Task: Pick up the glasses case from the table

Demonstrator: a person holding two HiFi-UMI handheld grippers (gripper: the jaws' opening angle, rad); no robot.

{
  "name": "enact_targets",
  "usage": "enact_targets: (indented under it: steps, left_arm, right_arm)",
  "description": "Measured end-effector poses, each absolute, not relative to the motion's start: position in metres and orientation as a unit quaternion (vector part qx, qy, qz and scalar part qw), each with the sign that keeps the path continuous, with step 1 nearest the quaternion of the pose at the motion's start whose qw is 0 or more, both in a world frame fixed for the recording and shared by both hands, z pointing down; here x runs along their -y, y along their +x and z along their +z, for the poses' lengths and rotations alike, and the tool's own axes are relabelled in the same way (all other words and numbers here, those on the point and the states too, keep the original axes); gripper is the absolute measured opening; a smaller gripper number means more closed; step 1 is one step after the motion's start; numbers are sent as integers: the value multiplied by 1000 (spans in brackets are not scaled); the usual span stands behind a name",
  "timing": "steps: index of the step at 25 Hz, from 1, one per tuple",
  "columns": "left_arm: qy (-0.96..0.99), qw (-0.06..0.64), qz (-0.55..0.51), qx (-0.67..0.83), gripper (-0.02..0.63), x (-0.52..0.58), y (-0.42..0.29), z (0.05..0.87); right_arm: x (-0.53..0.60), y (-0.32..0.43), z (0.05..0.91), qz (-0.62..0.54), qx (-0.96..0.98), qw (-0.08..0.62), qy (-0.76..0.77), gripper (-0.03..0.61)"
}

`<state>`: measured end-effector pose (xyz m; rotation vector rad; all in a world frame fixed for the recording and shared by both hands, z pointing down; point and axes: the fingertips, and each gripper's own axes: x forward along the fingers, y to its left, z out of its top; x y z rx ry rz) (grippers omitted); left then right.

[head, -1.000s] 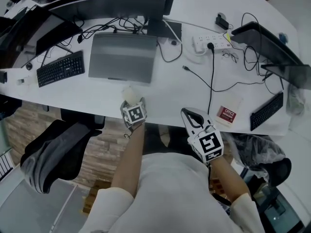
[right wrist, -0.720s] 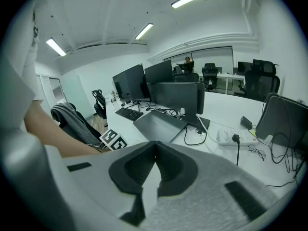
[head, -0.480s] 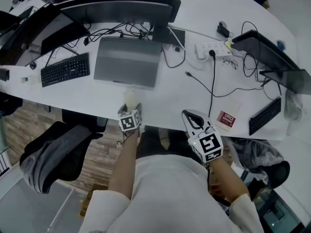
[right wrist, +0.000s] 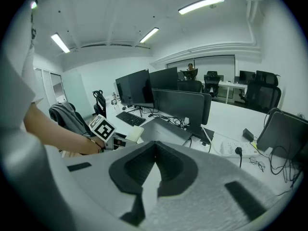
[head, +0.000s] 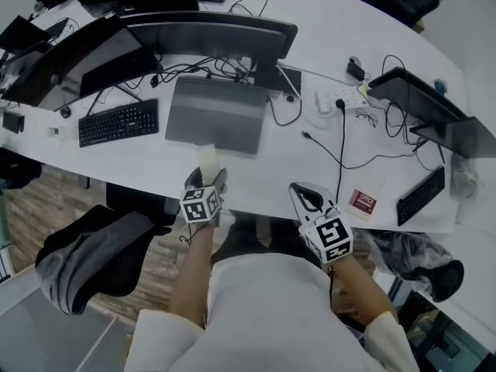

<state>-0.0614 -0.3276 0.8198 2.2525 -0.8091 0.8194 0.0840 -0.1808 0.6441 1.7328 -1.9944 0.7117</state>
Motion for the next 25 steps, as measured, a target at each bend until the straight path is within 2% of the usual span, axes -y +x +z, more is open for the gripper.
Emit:
enact_targets:
  steps: [8, 25]
  left_arm:
    - [901, 258, 238, 255, 316, 347, -55, 729]
    - [956, 188, 98, 201, 316, 340, -29, 552]
  right_arm:
    - [182, 84, 613, 234, 695, 187, 654, -1]
    - [168, 143, 515, 177, 677, 116, 705, 0]
